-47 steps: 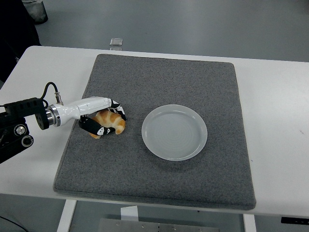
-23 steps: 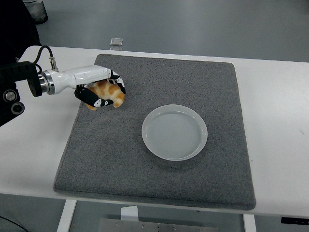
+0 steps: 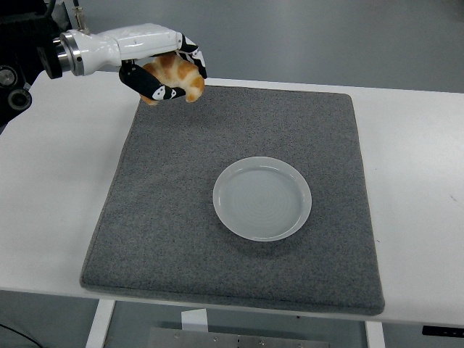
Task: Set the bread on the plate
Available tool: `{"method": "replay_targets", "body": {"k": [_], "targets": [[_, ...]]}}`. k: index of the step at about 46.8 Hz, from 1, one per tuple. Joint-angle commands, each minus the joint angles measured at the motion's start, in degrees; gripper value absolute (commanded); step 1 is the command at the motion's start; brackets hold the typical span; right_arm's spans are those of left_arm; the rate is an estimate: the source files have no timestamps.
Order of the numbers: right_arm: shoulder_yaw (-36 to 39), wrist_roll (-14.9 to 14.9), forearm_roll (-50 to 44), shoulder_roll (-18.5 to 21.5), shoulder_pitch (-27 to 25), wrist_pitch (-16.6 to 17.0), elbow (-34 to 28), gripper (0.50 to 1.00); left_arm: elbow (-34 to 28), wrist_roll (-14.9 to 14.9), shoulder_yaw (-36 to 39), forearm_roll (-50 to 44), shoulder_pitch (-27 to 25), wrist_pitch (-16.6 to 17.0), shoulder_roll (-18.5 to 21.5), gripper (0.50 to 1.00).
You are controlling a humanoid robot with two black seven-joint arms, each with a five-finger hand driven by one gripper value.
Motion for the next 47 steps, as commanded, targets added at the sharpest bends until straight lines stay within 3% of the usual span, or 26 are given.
{"method": "replay_targets", "body": {"k": [1, 8, 19, 28, 34, 47], "targets": [[0.0, 0.0, 0.0, 0.0, -0.01, 0.06, 0.0, 0.952, 0.08, 0.1, 0.01, 0.01, -2.0, -2.18, -2.54, 0.5], [0.0, 0.0, 0.0, 0.0, -0.01, -0.03, 0.0, 0.952, 0.0, 0.27, 0.0, 0.01, -4.64, -6.32, -7.28, 0.5], [0.0, 0.0, 0.0, 0.0, -0.01, -0.03, 0.0, 0.952, 0.08, 0.45, 0.09, 0.63, -5.0, -7.64, -11.77, 0.5], [0.0, 0.0, 0.0, 0.0, -0.01, 0.06, 0.0, 0.952, 0.61, 0.71, 1.05, 1.77, -3.94, -7.55, -14.49, 0.5], [0.0, 0.0, 0.0, 0.0, -0.01, -0.03, 0.0, 0.952, 1.49, 0.8, 5.36, 8.0, -3.24, -6.76, -15.64, 0.5], [0.0, 0.0, 0.0, 0.0, -0.01, -0.03, 0.0, 0.952, 4.3, 0.89, 6.68, 14.86, 2.91, -3.25, -21.17, 0.5]]}}
